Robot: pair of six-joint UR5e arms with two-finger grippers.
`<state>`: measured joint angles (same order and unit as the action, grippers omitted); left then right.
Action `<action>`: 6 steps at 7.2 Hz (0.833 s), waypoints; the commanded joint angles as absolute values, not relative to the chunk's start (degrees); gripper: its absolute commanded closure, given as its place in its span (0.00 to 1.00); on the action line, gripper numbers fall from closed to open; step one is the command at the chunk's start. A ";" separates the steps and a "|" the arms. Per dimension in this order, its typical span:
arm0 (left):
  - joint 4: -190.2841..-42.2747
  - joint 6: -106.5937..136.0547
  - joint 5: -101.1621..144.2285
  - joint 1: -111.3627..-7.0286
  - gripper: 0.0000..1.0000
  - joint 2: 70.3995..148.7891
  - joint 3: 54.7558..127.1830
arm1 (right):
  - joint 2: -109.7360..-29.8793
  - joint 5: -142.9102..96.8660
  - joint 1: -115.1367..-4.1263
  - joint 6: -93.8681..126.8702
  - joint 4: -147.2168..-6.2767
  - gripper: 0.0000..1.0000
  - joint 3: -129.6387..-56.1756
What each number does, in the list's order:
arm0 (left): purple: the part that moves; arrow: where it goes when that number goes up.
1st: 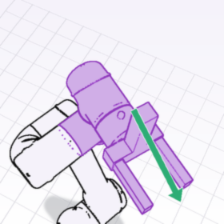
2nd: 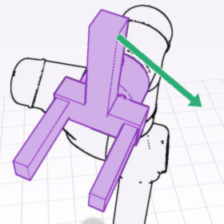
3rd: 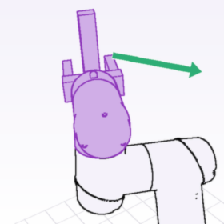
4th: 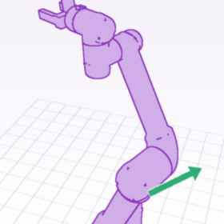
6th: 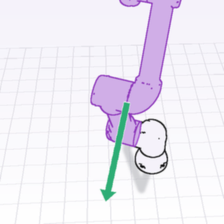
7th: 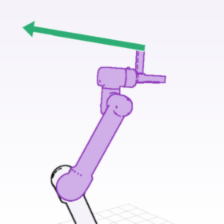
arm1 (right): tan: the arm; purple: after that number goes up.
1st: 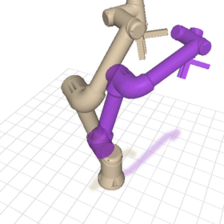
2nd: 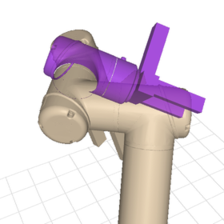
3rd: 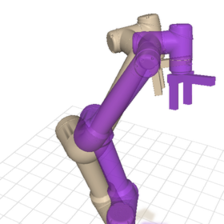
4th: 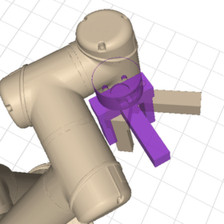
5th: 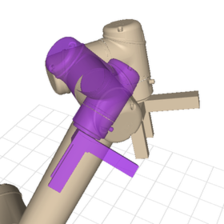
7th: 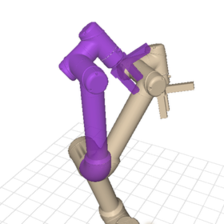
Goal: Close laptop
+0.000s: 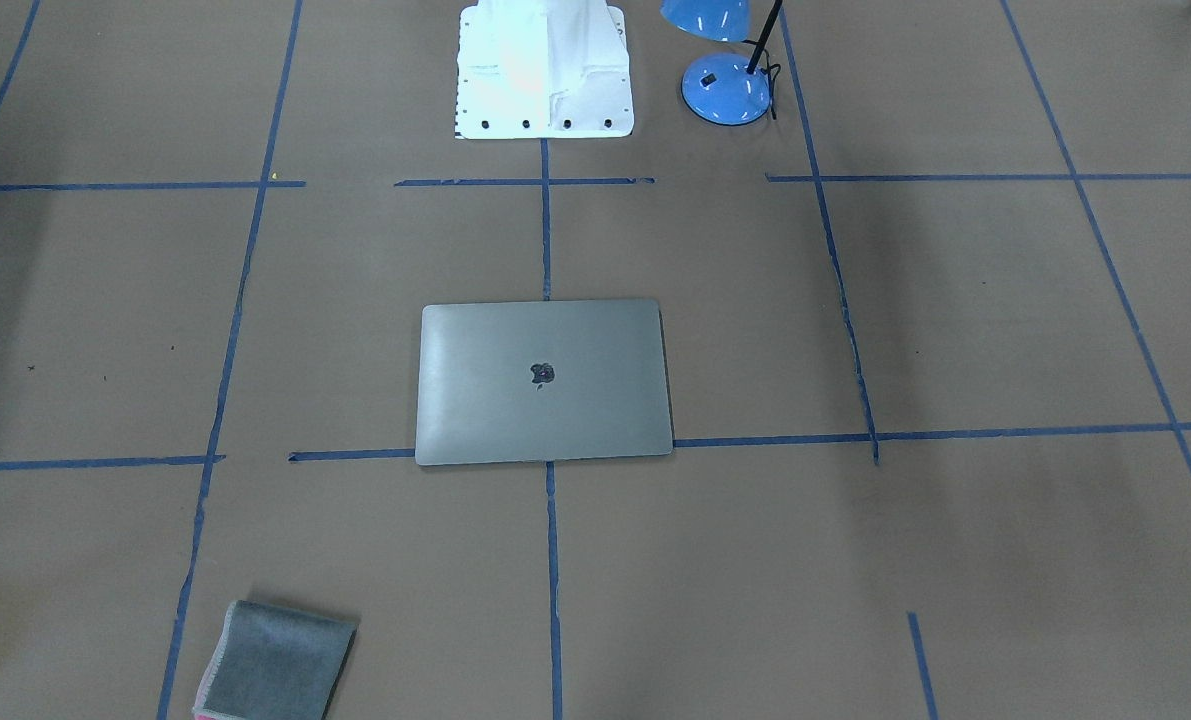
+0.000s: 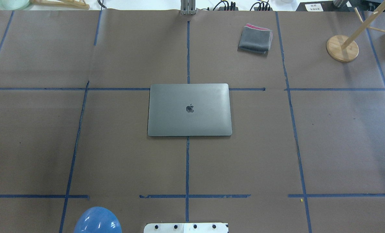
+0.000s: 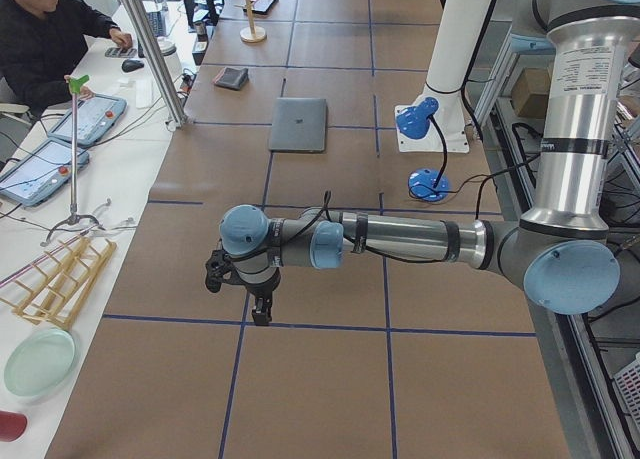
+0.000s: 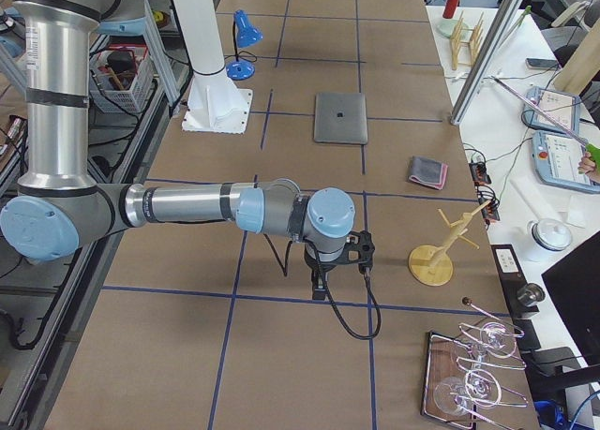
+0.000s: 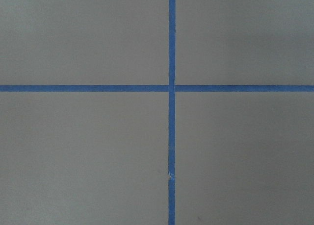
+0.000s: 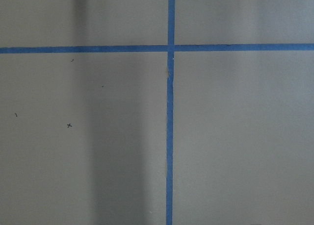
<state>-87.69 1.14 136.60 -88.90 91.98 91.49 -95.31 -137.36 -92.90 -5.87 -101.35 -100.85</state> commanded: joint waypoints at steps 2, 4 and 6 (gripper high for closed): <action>-87.63 1.14 136.58 -88.95 0.00 92.11 91.49 | -95.10 -137.46 -92.90 -5.54 -99.51 0.00 -97.22; -87.63 1.14 136.58 -88.95 0.00 92.20 91.58 | -95.10 -137.46 -92.90 -5.62 -98.96 0.00 -97.03; -87.63 1.14 136.58 -88.95 0.00 92.20 91.58 | -95.10 -137.46 -92.90 -5.54 -98.96 0.00 -97.03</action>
<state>-87.63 1.14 136.58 -88.94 92.19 91.58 -95.11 -137.46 -92.90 -5.56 -99.01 -97.07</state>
